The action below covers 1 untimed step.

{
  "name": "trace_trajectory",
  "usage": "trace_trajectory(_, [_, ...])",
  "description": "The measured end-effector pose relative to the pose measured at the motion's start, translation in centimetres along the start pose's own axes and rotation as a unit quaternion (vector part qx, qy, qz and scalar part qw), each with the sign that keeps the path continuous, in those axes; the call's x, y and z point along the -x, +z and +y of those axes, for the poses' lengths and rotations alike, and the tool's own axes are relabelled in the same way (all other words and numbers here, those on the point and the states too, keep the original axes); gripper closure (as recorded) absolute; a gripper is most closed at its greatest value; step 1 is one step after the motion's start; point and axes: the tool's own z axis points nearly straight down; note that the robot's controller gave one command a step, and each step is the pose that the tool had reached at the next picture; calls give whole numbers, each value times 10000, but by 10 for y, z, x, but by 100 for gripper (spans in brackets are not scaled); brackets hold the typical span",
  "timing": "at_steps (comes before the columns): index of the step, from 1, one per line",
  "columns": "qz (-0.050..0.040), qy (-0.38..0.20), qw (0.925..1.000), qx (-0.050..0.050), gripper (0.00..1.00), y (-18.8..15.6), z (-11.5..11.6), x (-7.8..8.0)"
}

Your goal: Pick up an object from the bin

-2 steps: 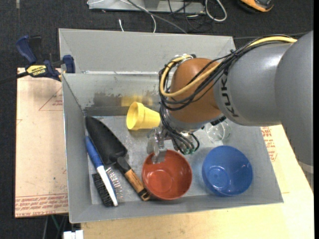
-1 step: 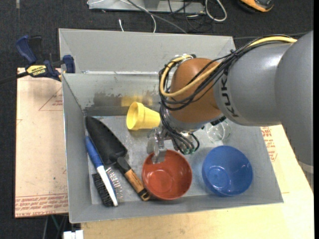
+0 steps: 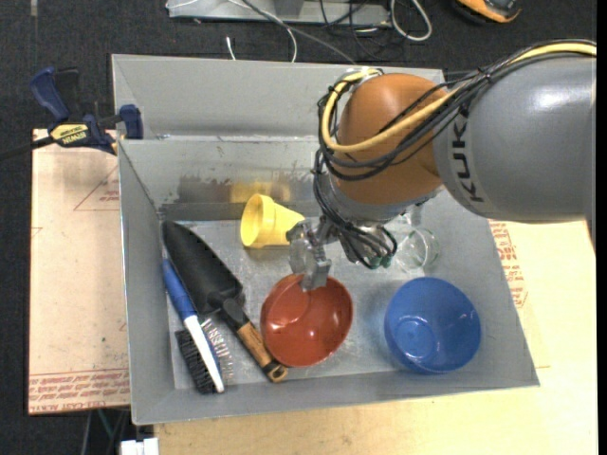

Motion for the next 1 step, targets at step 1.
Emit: trace_trajectory(1, [41, 472, 9989, 2, 100, 55, 7, -11])
